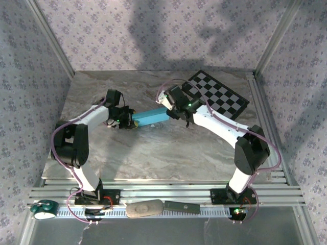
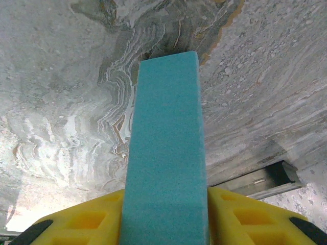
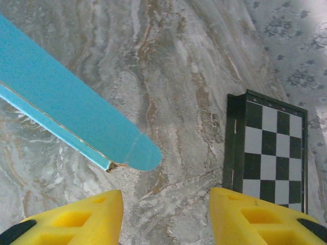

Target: Fold the paper box

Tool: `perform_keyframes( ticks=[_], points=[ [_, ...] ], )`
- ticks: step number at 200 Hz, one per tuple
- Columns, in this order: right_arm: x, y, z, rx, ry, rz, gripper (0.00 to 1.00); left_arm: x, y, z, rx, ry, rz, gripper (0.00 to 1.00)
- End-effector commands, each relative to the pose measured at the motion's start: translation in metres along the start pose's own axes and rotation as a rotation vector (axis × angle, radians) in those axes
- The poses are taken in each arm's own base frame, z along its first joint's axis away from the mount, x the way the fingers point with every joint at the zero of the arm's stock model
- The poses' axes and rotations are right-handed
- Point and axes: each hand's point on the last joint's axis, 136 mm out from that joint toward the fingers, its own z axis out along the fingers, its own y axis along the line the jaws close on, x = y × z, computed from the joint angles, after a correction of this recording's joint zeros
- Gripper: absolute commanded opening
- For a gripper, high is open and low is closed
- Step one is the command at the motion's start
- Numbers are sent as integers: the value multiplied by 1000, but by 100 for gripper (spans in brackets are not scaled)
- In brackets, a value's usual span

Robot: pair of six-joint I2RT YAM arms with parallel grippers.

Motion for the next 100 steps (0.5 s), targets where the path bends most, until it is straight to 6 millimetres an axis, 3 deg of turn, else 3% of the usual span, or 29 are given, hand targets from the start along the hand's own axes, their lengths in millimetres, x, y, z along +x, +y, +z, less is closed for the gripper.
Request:
perform_keyframes(
  ticks=[1, 100],
  points=[
    [10, 11, 2, -81, 57, -64, 48, 4, -5, -6, -11, 8, 5, 40],
    [13, 17, -4, -174, 63, -126, 50, 3, -7, -9, -21, -2, 31, 38]
  ],
)
